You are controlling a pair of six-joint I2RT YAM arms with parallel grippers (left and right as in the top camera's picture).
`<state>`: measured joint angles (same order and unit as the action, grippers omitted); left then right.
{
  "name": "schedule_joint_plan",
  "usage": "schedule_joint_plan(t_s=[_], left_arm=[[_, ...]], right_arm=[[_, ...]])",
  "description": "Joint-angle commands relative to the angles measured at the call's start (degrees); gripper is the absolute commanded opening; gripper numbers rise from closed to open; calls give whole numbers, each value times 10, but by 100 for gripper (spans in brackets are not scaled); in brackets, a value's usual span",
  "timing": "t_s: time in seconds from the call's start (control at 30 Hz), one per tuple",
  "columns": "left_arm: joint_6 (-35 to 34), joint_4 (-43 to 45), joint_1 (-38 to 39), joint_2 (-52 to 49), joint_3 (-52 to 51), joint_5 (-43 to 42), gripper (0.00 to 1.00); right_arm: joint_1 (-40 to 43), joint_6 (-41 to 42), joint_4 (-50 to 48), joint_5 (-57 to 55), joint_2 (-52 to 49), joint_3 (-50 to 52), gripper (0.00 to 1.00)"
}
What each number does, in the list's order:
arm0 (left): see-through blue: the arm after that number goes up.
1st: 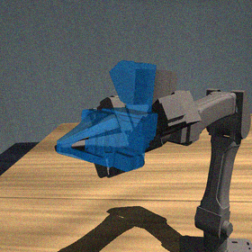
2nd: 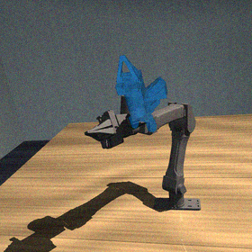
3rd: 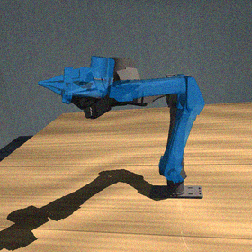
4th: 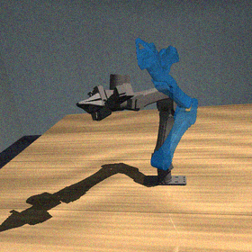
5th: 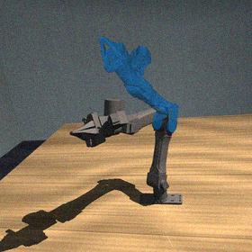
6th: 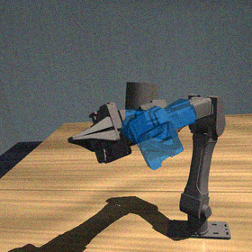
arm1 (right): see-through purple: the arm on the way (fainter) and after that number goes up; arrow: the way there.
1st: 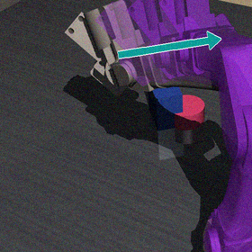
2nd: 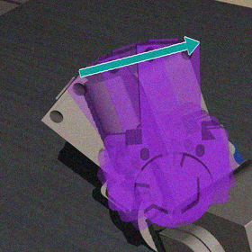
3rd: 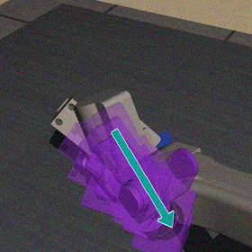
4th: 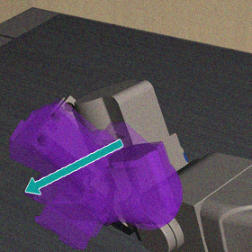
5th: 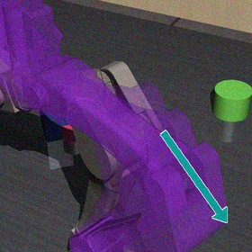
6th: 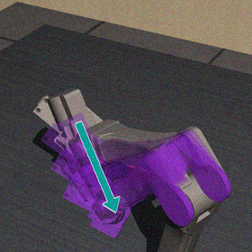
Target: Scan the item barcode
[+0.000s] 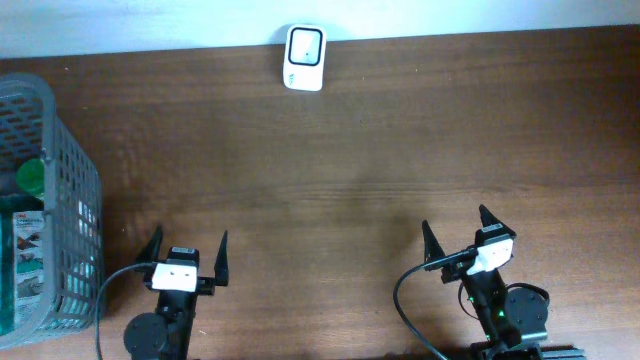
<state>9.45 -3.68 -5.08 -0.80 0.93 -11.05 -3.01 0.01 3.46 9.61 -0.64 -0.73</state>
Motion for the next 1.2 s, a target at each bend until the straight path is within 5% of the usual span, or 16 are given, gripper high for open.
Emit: schedule_joint_plan(t_s=[0.0,1.17], left_arm=[[5,0,2,4,-4,2,99],[5,1,2,5,-4,0,99]], right_arm=[[4,0,2,7,5,4,98],[4,0,2,7,4,4,98]])
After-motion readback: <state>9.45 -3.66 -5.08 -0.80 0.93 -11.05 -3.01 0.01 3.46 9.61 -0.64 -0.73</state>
